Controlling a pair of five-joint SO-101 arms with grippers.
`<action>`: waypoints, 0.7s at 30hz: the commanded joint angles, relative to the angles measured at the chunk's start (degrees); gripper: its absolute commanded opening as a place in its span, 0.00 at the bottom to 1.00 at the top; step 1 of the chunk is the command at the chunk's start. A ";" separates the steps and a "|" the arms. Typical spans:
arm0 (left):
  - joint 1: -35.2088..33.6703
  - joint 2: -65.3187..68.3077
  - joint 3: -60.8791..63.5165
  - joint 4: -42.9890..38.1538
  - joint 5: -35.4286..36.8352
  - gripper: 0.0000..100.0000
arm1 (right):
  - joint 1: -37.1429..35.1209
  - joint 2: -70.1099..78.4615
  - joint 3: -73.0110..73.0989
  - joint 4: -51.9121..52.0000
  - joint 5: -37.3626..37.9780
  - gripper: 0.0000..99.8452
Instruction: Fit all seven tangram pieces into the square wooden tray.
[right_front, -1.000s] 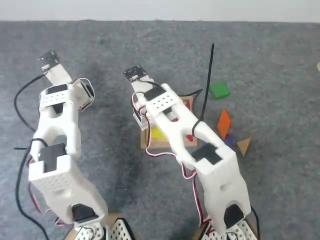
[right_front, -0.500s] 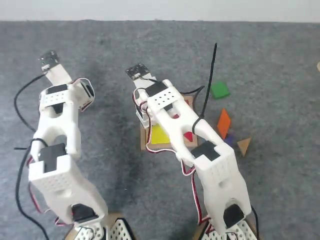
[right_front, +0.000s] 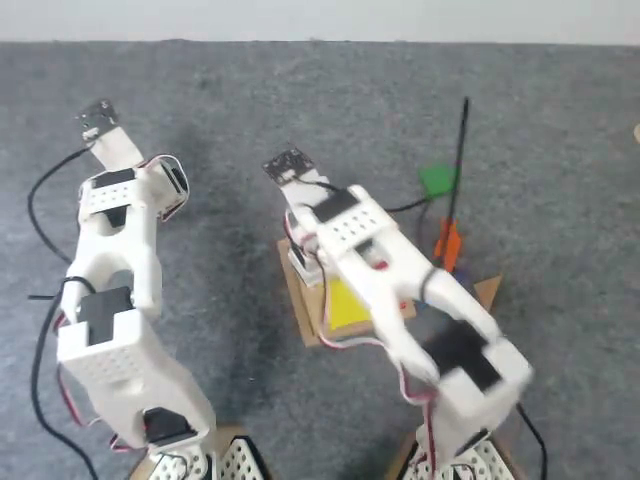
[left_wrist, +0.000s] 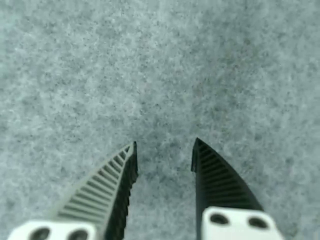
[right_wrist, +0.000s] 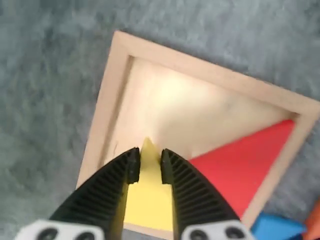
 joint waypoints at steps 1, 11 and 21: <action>0.09 -0.70 -0.92 -1.23 -1.58 0.18 | 3.82 -12.09 7.56 -1.63 3.60 0.01; 0.09 -0.70 -0.92 -1.23 -1.49 0.18 | 23.96 -39.25 28.75 -2.95 15.21 0.01; 0.09 -0.62 -0.92 -1.23 -1.49 0.18 | 38.37 -54.02 29.89 -2.77 19.78 0.01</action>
